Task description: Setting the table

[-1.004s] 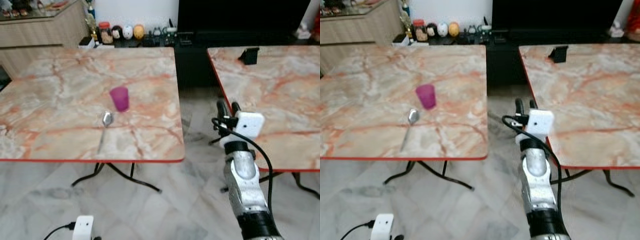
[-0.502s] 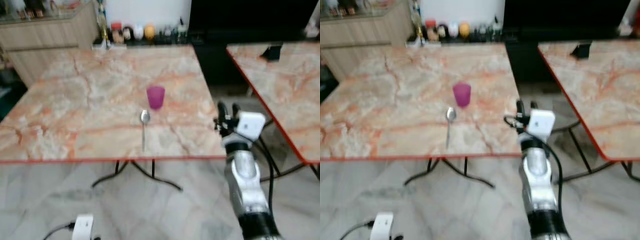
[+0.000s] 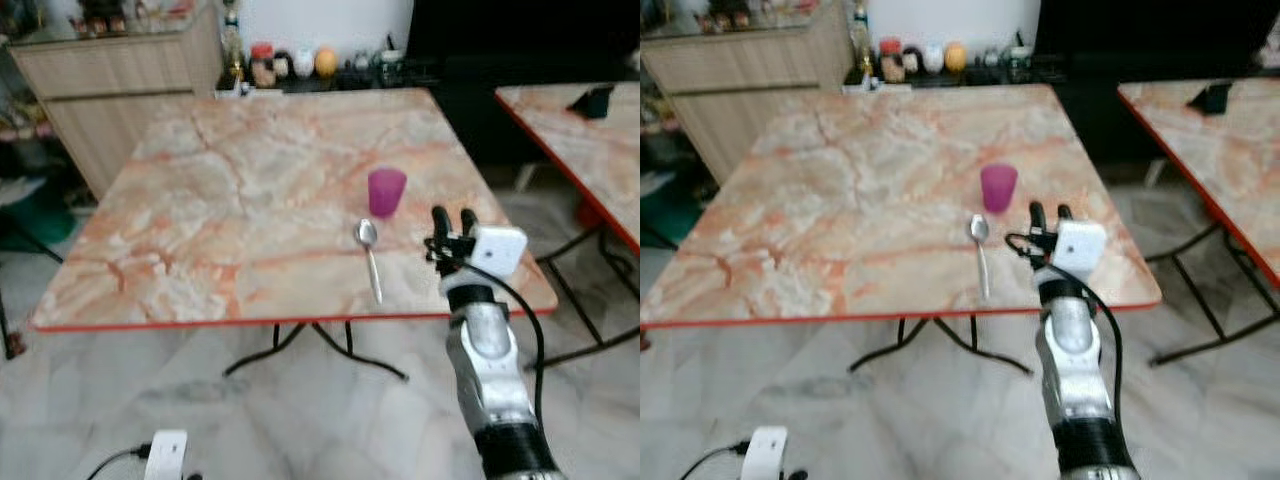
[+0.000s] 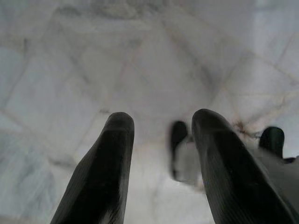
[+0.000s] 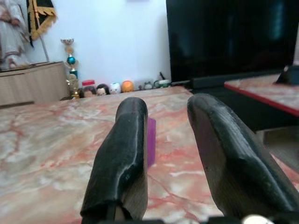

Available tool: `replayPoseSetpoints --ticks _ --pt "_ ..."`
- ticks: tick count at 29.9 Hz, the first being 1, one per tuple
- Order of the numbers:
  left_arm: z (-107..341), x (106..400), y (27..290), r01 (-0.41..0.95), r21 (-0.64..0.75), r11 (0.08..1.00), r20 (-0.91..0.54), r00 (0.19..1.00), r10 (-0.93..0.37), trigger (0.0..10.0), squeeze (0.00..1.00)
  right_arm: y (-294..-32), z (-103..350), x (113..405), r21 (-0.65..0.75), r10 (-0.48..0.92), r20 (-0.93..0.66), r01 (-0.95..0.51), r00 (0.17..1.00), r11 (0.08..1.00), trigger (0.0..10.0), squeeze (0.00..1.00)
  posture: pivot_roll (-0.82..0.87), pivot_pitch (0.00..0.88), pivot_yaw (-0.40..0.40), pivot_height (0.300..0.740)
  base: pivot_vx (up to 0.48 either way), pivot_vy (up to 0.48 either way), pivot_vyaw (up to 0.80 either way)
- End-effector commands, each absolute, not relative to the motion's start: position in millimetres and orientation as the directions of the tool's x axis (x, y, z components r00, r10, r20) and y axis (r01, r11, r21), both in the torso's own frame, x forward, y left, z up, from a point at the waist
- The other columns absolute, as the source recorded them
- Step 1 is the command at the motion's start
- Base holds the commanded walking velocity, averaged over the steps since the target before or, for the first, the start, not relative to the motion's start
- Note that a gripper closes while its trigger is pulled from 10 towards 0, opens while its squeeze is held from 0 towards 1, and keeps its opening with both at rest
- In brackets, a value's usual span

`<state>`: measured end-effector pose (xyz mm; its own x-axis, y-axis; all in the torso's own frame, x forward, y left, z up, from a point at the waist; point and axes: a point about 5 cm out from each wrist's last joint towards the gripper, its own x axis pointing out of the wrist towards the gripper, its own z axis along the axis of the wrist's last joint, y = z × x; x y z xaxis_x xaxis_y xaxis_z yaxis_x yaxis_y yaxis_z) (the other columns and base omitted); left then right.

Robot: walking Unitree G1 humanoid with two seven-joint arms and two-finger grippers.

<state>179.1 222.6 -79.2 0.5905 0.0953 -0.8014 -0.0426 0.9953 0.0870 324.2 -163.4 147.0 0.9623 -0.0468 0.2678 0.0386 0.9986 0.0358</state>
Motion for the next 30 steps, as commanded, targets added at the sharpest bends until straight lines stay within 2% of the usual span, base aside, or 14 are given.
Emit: replayPoseSetpoints --ticks 1,30 --pt "-80.2 173.3 230.3 -0.046 0.108 0.993 -0.810 0.575 0.115 10.0 0.00 -153.4 151.4 325.6 0.044 -0.022 0.282 0.010 0.959 0.999 10.0 0.00 -0.03 0.000 -0.003 0.740 0.000 0.000 0.00" --pt "-80.2 173.0 230.5 -0.044 0.096 0.994 -0.812 0.574 0.104 10.0 0.00 -150.5 148.7 324.4 0.042 -0.007 0.279 -0.005 0.960 0.999 10.0 0.00 -0.02 0.000 -0.003 0.740 0.000 0.000 0.00"
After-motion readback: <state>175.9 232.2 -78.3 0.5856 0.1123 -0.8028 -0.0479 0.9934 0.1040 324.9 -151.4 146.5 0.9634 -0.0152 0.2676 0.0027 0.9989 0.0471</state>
